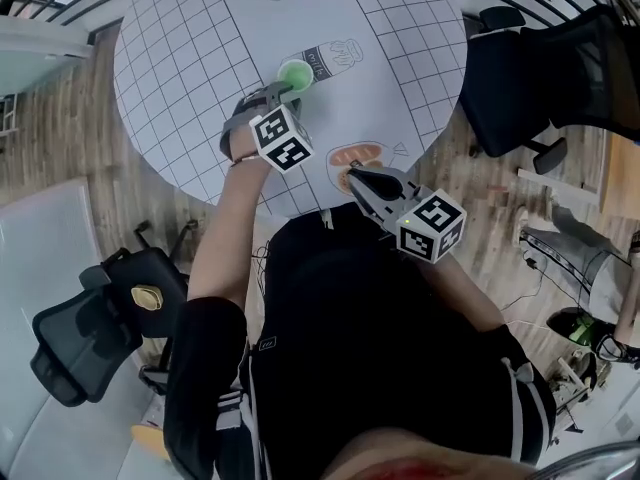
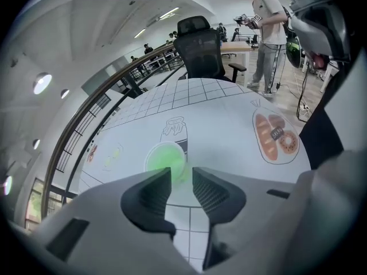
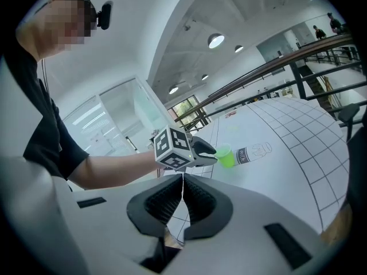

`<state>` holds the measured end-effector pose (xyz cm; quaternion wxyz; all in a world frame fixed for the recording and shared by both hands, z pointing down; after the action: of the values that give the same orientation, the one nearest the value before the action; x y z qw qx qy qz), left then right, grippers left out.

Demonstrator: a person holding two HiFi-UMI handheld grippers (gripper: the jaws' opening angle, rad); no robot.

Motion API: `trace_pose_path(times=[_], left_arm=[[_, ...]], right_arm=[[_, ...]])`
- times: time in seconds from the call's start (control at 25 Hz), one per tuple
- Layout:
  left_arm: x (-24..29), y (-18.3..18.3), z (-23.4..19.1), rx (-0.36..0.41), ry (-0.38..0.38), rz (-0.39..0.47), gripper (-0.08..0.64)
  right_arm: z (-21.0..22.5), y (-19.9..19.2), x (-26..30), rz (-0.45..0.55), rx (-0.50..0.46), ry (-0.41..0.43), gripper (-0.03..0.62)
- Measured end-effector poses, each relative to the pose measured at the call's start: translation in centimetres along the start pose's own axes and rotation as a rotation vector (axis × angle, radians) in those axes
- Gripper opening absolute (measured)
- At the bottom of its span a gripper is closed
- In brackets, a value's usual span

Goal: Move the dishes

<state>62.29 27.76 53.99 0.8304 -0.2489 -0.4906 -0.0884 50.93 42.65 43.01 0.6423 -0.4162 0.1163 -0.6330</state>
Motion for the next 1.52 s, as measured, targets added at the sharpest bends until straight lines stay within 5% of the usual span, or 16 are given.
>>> trace_pose_path(times=[0.24,0.76,1.04,1.52], left_arm=[[-3.5,0.7,0.2,-0.033,0.059,0.034,0.109],[-13.8,2.4,3.2,-0.336,0.075,0.206,0.007],[-19.0,4.6,5.1,-0.62,0.029,0.492,0.006],[-25.5,5.5,5.5,-0.785,0.092,0.843,0.005]], right_arm=[[-1.1,1.6,0.3,0.015,-0.04,0.036,0.02],[-1.9,4.8,-0.9,0.048,-0.152,0.086,0.02],[-2.8,6.4,-1.1,0.052,-0.222,0.136,0.02],[-3.6,7.1,-1.2,0.046,-0.258,0.163,0.02]])
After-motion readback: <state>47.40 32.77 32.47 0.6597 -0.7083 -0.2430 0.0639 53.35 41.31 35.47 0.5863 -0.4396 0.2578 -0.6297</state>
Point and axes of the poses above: the fingertips, and each gripper's own axes: x forward along the fingers, z to its right, y out of its top, the point moved 3 cm from there along -x, backward along the fingers, and after that the axes turned 5 degrees about x, right-handed, at the moved point
